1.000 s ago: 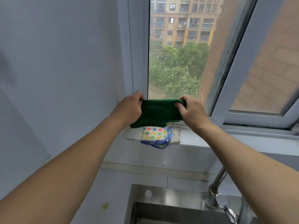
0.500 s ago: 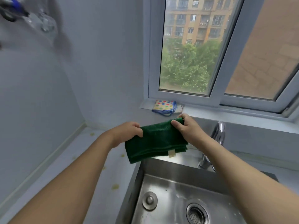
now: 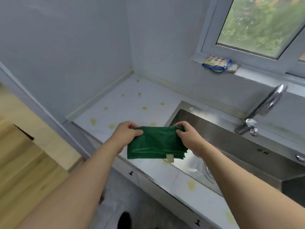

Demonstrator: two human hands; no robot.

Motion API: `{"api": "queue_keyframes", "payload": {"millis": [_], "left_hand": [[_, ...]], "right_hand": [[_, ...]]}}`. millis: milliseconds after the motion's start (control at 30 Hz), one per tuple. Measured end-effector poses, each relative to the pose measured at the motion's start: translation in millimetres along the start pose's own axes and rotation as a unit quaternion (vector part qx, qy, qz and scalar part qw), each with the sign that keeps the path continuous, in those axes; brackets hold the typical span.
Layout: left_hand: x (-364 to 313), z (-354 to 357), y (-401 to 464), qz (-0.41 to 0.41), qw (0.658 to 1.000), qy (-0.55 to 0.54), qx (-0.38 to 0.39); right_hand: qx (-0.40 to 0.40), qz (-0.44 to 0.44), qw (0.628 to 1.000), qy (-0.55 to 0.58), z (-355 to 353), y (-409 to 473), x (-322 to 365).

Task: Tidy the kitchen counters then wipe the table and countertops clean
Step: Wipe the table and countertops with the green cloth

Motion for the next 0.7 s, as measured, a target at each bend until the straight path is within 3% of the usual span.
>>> {"api": "queue_keyframes", "payload": {"millis": [133, 400, 700], "left_hand": [[49, -40, -18, -0.057, 0.995, -0.084, -0.017], [139, -142, -61, -0.139, 0.982, -0.116, 0.048], [267, -256, -115, -0.195, 0.953, -0.230, -0.019]], "right_hand": [[0.022, 0.026, 0.999, 0.002, 62, 1, 7], [0.047, 0.066, 0.995, -0.051, 208, 7, 21], [0.073, 0.117, 0.984, -0.111, 400, 28, 41]]}}
Point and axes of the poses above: each hand's wrist, its own y-axis towards the middle knuckle, its own z-axis out of the palm, x = y × z, the point moved 1 cm from there along y, towards the middle knuckle, and after that the axes turned 10 degrees about x, right-handed, at the moved point
